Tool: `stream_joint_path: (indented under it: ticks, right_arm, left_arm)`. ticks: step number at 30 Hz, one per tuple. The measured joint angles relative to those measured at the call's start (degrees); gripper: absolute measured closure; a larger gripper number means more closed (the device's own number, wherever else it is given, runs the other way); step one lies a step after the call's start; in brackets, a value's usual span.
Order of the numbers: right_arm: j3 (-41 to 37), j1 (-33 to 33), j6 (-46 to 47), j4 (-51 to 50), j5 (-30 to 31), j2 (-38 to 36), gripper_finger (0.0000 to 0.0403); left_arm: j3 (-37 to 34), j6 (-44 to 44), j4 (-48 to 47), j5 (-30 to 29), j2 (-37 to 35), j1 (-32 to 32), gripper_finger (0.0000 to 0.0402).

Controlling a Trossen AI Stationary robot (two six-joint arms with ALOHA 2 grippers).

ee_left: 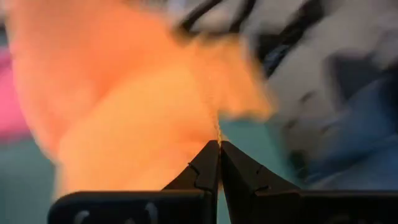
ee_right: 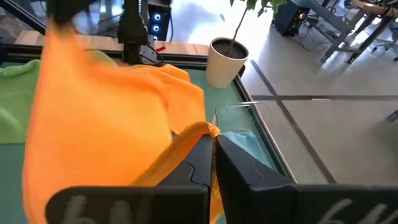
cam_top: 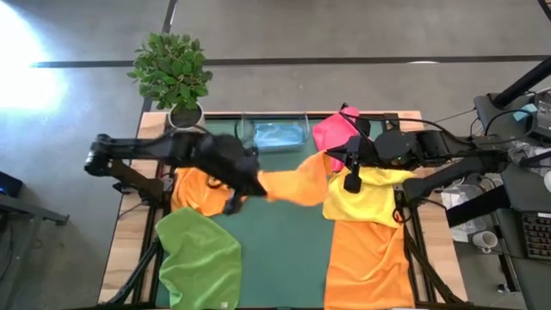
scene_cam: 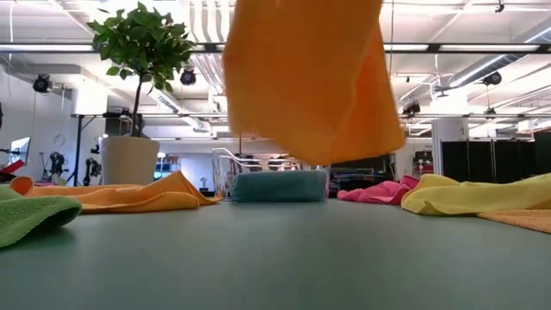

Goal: Fold microfiber towels
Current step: Fold the right orange microfiber towel

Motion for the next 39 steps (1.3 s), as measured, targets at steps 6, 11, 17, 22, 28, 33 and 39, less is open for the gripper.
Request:
stream_joint_path:
  ticks: [6, 11, 17, 22, 28, 33, 39]
  right_arm:
    - [0.00, 0.29, 2.87, -2.73, -0.50, -0.02, 0.0394]
    - [-0.02, 1.82, 9.05, -9.46, -0.63, -0.02, 0.0394]
    - [-0.02, 5.72, 17.46, -17.22, -0.69, -0.04, 0.0394]
    - [-0.04, 9.68, 21.79, -19.35, -0.64, -0.04, 0.0394]
    - [-0.26, 10.46, 19.55, -19.69, 5.76, -0.04, 0.0394]
    - [-0.26, 10.36, 14.80, -19.73, 16.38, -0.15, 0.0394]
    - [0.00, 10.35, 8.94, -17.77, 22.54, -0.89, 0.0394]
  left_arm:
    - [1.00, -1.73, -8.76, -16.39, -1.51, 0.47, 0.0401]
    - [0.69, -5.74, -12.30, -17.80, -1.83, 0.53, 0.0401]
    - [0.84, -11.86, -15.28, -17.02, -3.13, 0.17, 0.0401]
    - [0.82, -13.59, -17.14, -15.67, -3.67, -0.20, 0.0401]
    - [0.80, -6.16, -17.33, -21.06, -3.52, 0.42, 0.0402]
    - [0.82, -0.38, -17.35, -30.65, -3.44, 2.12, 0.0402]
    - [2.58, 3.00, -17.31, -36.04, -3.44, 3.57, 0.0402]
